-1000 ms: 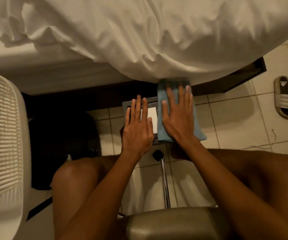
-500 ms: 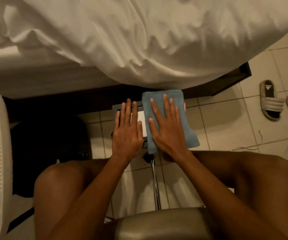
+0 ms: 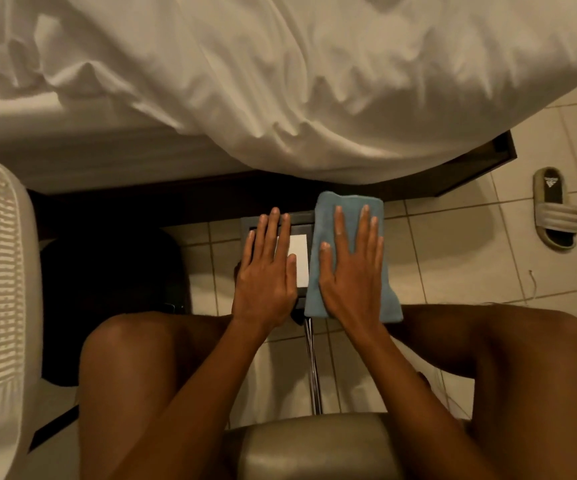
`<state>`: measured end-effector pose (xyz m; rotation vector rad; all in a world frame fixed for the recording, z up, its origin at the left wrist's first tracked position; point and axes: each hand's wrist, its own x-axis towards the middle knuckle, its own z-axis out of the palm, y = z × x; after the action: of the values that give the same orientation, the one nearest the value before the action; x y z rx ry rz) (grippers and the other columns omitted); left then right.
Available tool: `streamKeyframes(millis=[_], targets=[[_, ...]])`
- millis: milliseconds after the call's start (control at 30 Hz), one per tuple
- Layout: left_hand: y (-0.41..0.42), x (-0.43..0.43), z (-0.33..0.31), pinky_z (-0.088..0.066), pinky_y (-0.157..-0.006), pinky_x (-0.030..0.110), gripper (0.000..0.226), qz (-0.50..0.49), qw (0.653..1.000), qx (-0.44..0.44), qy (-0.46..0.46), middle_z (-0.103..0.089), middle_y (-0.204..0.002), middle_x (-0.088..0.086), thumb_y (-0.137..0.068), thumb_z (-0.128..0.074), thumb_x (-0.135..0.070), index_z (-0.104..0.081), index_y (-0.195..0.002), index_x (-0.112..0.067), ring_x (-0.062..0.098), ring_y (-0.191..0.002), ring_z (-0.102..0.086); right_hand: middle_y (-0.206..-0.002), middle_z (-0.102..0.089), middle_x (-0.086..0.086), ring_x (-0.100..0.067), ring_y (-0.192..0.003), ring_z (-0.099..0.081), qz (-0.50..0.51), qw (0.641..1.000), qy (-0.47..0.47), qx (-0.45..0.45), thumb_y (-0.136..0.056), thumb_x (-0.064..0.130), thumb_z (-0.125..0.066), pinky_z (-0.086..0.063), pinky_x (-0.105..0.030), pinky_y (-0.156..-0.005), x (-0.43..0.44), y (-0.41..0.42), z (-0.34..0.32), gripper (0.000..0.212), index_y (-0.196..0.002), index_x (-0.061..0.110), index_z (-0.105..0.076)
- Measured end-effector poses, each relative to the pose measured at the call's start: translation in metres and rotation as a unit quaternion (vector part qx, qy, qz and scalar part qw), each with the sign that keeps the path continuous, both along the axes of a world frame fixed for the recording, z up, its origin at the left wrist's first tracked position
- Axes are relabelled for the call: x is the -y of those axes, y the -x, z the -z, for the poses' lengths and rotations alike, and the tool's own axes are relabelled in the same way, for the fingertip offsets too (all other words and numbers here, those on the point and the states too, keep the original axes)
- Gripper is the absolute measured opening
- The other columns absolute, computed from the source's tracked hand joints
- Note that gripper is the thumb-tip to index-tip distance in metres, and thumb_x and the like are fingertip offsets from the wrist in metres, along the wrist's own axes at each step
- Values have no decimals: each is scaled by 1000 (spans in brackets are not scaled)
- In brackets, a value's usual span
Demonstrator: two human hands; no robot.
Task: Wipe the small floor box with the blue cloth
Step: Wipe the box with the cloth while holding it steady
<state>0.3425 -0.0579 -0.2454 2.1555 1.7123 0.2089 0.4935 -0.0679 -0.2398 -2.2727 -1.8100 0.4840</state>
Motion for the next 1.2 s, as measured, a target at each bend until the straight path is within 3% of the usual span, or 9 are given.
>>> streamKeyframes(millis=[200, 500, 700, 900, 1033, 1200], targets=[[-2, 2, -2, -10, -126, 44, 60, -45, 999, -6, 4, 5, -167, 7, -105, -18, -34, 0, -158, -14, 19, -154, 7, -167, 10, -5, -22, -154, 14, -85, 995, 5, -43, -104, 46, -30, 1, -48, -125, -23, -11, -5, 62, -159, 34, -3], [-4, 2, -3, -10, -126, 44, 62, -42, 999, -11, -1, 7, -167, 7, -105, -23, -32, 2, -158, -13, 19, -154, 8, -168, 2, -3, -23, -155, 9, -157, 987, -13, -28, -103, 47, -33, 2, -47, -126, -49, -11, 0, 61, -158, 34, -11], [-2, 4, 0, -10, -126, 43, 60, -32, 999, -4, 5, 7, -167, 6, -104, -16, -34, 2, -158, -14, 18, -154, 8, -168, 5, -6, -23, -155, 8, -22, 1000, 0, -22, -105, 41, -29, -1, -48, -125, 6, 6, -1, 61, -159, 27, -6], [-3, -1, -2, -13, -125, 45, 61, -30, 999, -7, 12, 8, -167, 6, -104, -15, -37, 3, -158, -17, 18, -154, 9, -168, 10, -3, -21, -154, 13, -92, 995, 7, -29, -105, 45, -24, 3, -46, -125, -30, -12, -1, 59, -159, 32, -3], [-3, 3, -2, -15, -124, 46, 61, -29, 1000, -4, 9, 8, -167, 7, -103, -14, -37, 2, -158, -17, 20, -154, 7, -167, 8, -9, -26, -155, 9, 19, 1000, 8, -1, -104, 44, -22, -5, -51, -125, -5, 2, 0, 60, -159, 27, -3], [-3, -2, -2, -13, -125, 45, 61, -30, 999, 4, 14, 8, -167, 6, -103, -15, -39, 2, -158, -18, 18, -154, 9, -167, 8, -10, -27, -155, 8, -89, 996, -5, -13, -102, 49, -22, -1, -49, -125, -13, 0, 3, 64, -159, 26, -4]])
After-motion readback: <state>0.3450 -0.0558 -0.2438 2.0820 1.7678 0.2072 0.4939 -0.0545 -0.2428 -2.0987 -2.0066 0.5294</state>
